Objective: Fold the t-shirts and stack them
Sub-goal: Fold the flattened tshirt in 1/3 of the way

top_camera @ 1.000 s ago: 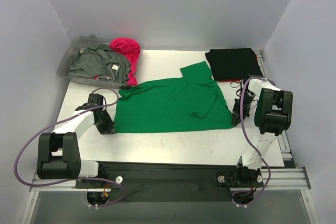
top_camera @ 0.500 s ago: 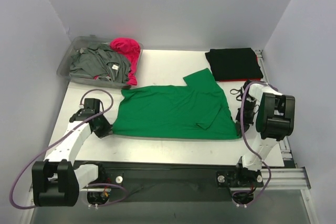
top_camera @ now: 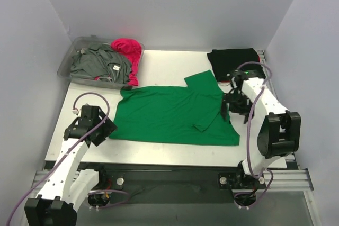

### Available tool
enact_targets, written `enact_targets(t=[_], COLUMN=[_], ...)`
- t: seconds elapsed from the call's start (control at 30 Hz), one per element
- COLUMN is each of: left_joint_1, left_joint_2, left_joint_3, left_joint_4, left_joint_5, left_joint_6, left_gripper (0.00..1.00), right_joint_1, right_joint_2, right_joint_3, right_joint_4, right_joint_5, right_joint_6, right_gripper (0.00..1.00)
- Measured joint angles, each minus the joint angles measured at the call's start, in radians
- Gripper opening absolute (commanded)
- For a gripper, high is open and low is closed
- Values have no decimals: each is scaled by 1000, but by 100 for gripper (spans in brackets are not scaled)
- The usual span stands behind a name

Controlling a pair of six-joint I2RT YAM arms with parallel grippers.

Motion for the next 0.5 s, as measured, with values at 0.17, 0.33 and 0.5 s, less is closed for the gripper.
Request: enact_targets(t=[0.17,0.33,0.5], left_joint_1=[-169,-372,-445], left_joint_2=[76,254,394], left_joint_3=[8,71,128], left_joint_4=[37,135,238], left_joint_5=[-16,-36,-36], left_joint_6=[-33,-50,-53], left_gripper=[77,77,77], right_joint_1=[282,430,461], right_joint_2=[15,142,245], right_joint_3=[20,22,35], right_joint_4=[61,129,160], right_joint_5=[-127,-197,-207], right_joint_6=[39,74,90], right_gripper=[75,69,64])
